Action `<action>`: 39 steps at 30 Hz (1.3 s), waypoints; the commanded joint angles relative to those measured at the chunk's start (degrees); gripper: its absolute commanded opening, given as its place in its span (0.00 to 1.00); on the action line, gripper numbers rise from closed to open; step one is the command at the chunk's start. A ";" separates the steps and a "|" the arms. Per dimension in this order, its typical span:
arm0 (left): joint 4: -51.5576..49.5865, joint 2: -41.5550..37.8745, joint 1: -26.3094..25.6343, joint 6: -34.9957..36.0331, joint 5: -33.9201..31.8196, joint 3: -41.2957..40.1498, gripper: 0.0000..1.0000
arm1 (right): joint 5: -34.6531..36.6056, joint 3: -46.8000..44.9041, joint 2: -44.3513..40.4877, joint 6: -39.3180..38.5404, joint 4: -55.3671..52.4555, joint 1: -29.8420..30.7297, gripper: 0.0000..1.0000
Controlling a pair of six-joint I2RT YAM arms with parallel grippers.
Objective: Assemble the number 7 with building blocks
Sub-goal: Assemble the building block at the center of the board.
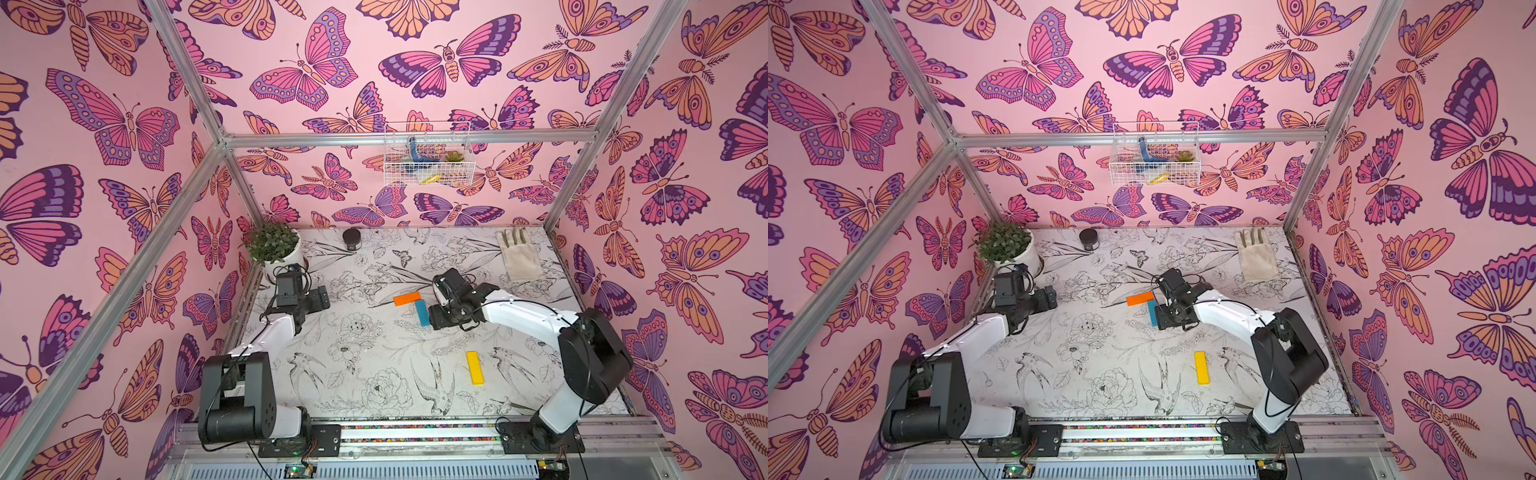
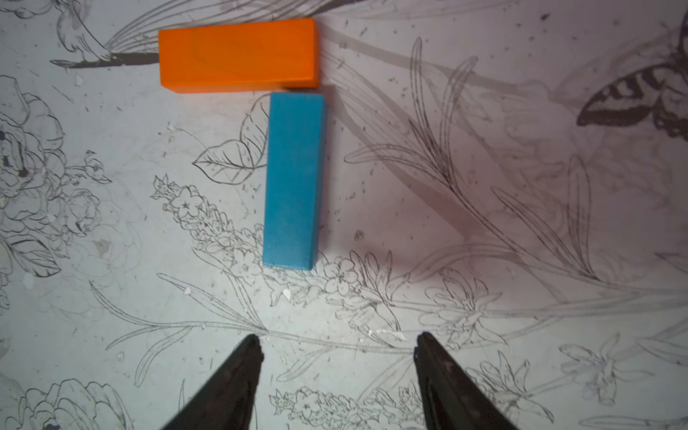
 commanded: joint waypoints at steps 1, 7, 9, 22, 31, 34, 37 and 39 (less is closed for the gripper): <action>0.20 0.44 -0.26 0.91 -1.44 -0.34 0.94 | 2.30 0.58 0.09 -0.42 -2.30 0.43 0.51; 0.20 0.69 -0.26 1.14 -1.49 -0.10 0.94 | 4.51 -9.48 -10.08 3.04 -4.50 0.50 0.62; 0.20 0.64 -0.34 1.13 -1.51 -0.03 0.94 | 3.89 -13.35 -13.99 5.09 -6.17 0.72 0.67; 0.19 0.63 -0.61 1.25 -1.84 0.08 0.94 | 6.87 -29.69 -32.80 16.92 -9.83 5.65 0.80; 0.20 0.23 -0.70 1.11 -1.93 -0.25 0.94 | 2.38 -34.42 -26.97 19.27 -1.56 6.84 0.58; 0.20 0.32 -0.70 1.23 -1.93 -0.23 0.94 | 3.12 -34.82 -27.15 19.15 -1.37 6.84 0.55; 0.20 0.27 -0.70 1.23 -1.93 -0.30 0.94 | 3.51 -34.74 -27.51 18.75 -1.28 6.84 0.44; 0.20 0.27 -0.70 1.22 -1.93 -0.28 0.94 | 3.26 -34.41 -27.16 18.46 -1.01 6.85 0.31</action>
